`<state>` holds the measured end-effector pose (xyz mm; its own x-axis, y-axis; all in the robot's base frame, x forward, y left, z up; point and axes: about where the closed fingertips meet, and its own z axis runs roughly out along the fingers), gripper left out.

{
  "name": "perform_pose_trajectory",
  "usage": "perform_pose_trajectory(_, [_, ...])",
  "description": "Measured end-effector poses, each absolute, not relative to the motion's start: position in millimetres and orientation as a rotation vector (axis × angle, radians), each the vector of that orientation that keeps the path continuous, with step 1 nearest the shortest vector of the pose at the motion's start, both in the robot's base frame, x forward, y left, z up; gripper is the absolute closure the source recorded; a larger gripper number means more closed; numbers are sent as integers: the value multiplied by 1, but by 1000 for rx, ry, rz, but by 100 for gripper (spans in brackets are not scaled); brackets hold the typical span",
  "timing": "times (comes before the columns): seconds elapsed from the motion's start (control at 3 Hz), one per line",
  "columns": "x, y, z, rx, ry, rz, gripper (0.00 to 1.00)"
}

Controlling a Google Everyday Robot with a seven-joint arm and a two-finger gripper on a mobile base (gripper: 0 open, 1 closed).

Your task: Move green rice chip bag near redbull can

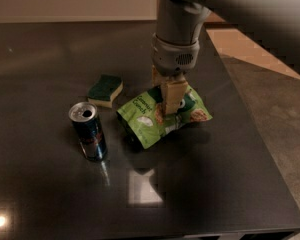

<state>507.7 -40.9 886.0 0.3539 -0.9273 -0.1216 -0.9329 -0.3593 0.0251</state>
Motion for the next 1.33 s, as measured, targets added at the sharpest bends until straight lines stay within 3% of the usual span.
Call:
perform_pose_trajectory(1.0, [498,-21,874,-2537,1769,177,11])
perform_pose_trajectory(1.33, [500,-19,874,-2529,1765,171,0])
